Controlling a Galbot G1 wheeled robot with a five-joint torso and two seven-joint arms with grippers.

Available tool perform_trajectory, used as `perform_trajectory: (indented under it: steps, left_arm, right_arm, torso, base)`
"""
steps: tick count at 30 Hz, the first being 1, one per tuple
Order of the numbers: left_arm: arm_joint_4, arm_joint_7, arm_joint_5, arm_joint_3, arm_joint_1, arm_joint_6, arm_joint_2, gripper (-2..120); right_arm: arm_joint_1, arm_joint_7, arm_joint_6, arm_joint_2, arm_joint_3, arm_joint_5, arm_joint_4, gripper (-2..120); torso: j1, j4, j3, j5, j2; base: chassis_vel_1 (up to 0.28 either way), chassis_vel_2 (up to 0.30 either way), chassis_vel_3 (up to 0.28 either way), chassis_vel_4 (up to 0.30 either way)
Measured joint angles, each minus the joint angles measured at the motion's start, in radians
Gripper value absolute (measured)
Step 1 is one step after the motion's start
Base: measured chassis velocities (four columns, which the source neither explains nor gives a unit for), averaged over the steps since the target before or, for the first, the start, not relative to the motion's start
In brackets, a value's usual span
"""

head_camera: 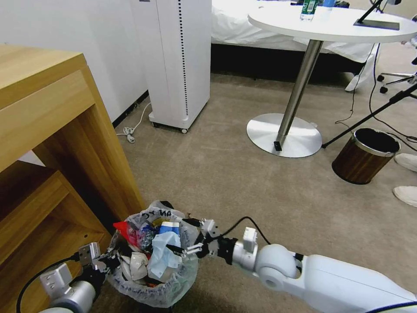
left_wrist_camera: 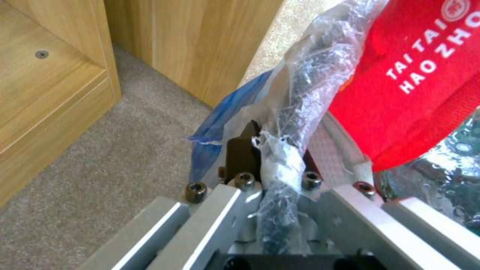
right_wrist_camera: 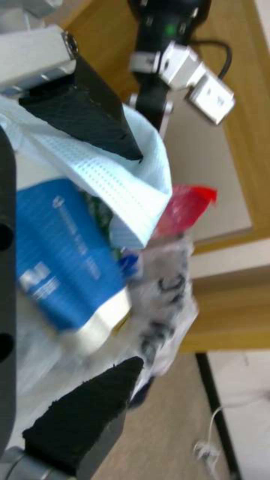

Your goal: Pick up the trash bin and place the garbage on the floor into it.

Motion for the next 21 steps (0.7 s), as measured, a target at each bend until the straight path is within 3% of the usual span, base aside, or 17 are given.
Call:
perform_trajectory:
  steps: [16,20,21]
  left_arm:
    - [0.045,-0.002,-0.009,0.006,-0.042,0.0,0.006,1]
    - [0.052,-0.002,-0.009,0.005,-0.045,0.0,0.007,1]
    - [0.056,-0.002,-0.009,0.005,-0.048,0.0,0.007,1]
  right_arm:
    - [0.087,0.12,-0.052,0.117,-0.07,0.018,-0.069,100]
    - [0.092,0.092,-0.026,0.124,-0.073,0.019,-0.07,100]
    - [0.094,0.044,-0.002,0.123,-0.071,0.019,-0.068,100]
  torso:
    - [0.0,-0.0001,0.0,0.0001,0.0]
    - [0.0,0.0,0.0,0.0002,0.0]
    - [0.0,0.0,0.0,0.0001,0.0]
  base:
    - [0.0,0.0,0.0,0.0]
    - [0.0,0.0,0.0,0.0]
    - [0.0,0.0,0.0,0.0]
